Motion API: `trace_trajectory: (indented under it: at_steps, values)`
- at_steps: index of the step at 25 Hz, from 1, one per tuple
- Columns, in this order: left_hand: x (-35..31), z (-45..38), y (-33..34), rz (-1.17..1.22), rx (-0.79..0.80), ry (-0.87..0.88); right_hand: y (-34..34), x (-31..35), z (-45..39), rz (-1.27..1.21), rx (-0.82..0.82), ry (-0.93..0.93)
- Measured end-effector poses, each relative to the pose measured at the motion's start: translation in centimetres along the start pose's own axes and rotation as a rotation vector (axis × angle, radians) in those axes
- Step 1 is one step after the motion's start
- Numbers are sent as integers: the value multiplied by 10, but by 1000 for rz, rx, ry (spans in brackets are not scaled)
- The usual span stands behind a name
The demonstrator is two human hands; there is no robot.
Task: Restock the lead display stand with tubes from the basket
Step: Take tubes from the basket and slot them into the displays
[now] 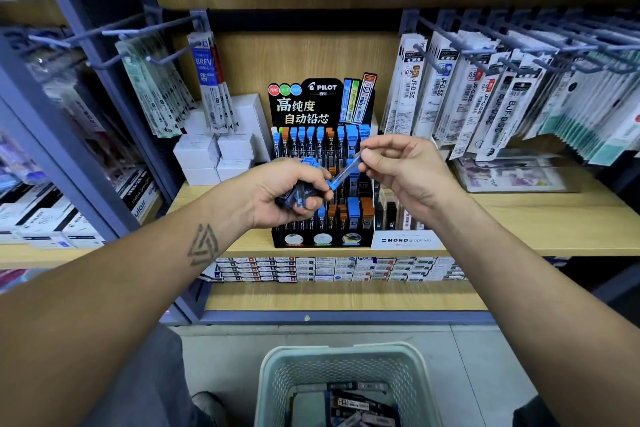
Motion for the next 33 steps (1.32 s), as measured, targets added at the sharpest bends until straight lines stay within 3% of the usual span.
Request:
trace_trajectory:
  at_steps: [5,12,18,22,25,28,33]
  values:
    - [-9,0,-10,44,-92,27,0,10,1,13,-15,-56]
    - [-46,3,-39,33,-355,357,31,18,8,299,102,-129]
    - [-60,9,-26,-62,-281,490,60,4,10,377,256,-18]
    - [-58,10,-29,65,-300,463,73,5,14,373,328,5]
    - [-56,9,-48,192,-358,369,52,16,1,567,154,-56]
    - [-41,8,-54,161,-330,219,38,25,-8,710,-23,-129]
    - [-28,10,-56,106,-309,123,58,19,-14,705,14,-155]
Point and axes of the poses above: each hand's wrist, its own z-axis away from the middle knuckle, its own y-axis out of the palm, x = y × z, the point moved 9 cm from there along -z, towards the middle knuckle, and after that the axes turned 14 degrees about z, right-handed, at the moved point
